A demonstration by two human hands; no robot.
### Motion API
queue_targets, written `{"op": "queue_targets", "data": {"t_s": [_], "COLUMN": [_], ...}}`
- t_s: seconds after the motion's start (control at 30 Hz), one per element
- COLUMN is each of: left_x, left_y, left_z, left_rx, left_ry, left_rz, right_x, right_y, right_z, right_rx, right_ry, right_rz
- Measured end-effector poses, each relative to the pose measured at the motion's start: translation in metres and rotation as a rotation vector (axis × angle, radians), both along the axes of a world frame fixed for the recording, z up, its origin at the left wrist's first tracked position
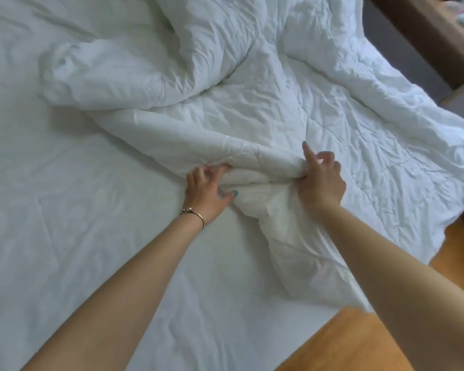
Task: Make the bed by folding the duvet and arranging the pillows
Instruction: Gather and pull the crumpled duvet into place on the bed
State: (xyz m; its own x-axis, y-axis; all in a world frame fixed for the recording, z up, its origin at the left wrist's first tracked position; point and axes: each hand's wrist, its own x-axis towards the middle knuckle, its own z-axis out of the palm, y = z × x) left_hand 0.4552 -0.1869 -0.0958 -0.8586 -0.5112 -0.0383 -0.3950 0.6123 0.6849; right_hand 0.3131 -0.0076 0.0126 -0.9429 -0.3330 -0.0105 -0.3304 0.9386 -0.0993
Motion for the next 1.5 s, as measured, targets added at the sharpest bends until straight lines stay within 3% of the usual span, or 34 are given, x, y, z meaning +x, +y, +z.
{"op": "queue_targets", "data": {"t_s": [0.07, 0.13, 0.17, 0.27, 0.33, 0.4, 0.5, 0.57, 0.63, 0.77, 0.87, 0.93, 1.0, 1.1, 1.2, 1.27, 1.37, 1.43, 1.5], "left_x": [-0.01, -0.021, -0.025, -0.04, -0.055, -0.07, -0.076, -0.059, -0.027, 0.061, 0.127, 0.165, 0.193, 0.218, 0.231, 0.232, 0.235, 0.239, 0.238], "left_y": [0.013, 0.027, 0.034, 0.059, 0.074, 0.082, 0.088, 0.086, 0.078, 0.067, 0.084, 0.106, 0.125, 0.126, 0.107, 0.097, 0.083, 0.07, 0.051], "left_z": [-0.005, -0.005, -0.005, -0.009, -0.01, -0.008, 0.001, 0.016, 0.04, 0.104, 0.141, 0.144, 0.125, 0.09, 0.098, 0.117, 0.133, 0.122, 0.09], "left_rx": [0.204, 0.279, 0.315, 0.423, 0.493, 0.537, 0.629, 0.524, 0.29, -0.1, -0.347, -0.403, -0.347, -0.087, 0.26, 0.374, 0.404, 0.399, 0.449], "left_ry": [-0.082, -0.098, -0.07, 0.068, 0.075, 0.012, 0.068, 0.073, 0.018, -0.007, 0.036, 0.005, -0.098, -0.205, -0.02, 0.14, 0.282, 0.408, 0.37], "left_rz": [-0.005, -0.015, 0.023, 0.243, 0.378, 0.425, 0.404, 0.37, 0.294, 0.299, 0.369, 0.434, 0.433, 0.221, 0.13, -0.004, -0.196, 0.038, 0.433], "right_x": [0.017, 0.02, 0.015, 0.003, -0.006, -0.014, -0.008, 0.006, 0.026, 0.085, 0.113, 0.127, 0.149, 0.192, 0.231, 0.254, 0.265, 0.259, 0.255], "right_y": [-0.007, 0.001, 0.007, 0.01, 0.011, 0.008, 0.012, 0.02, 0.026, 0.019, 0.015, 0.02, 0.026, 0.037, 0.052, 0.05, 0.033, 0.029, 0.032], "right_z": [-0.012, -0.028, -0.034, -0.039, -0.045, -0.05, -0.06, -0.058, -0.05, -0.023, -0.016, -0.023, -0.034, -0.043, -0.037, -0.029, -0.027, -0.016, -0.004], "right_rx": [0.081, 0.1, 0.093, 0.021, 0.067, 0.076, 0.042, -0.046, -0.14, -0.312, -0.327, -0.226, -0.119, -0.306, -0.553, -0.564, -0.598, -0.665, -0.681], "right_ry": [0.188, 0.321, 0.295, -0.008, -0.128, -0.197, -0.195, -0.184, -0.193, -0.434, -0.52, -0.393, -0.33, -0.386, -0.598, -0.785, -0.544, -0.418, -0.371], "right_rz": [0.315, 0.611, 0.63, 0.374, 0.356, 0.351, 0.367, 0.364, 0.365, 0.439, 0.44, 0.495, 0.553, 0.574, 0.649, 0.709, 0.629, 0.514, 0.534]}}
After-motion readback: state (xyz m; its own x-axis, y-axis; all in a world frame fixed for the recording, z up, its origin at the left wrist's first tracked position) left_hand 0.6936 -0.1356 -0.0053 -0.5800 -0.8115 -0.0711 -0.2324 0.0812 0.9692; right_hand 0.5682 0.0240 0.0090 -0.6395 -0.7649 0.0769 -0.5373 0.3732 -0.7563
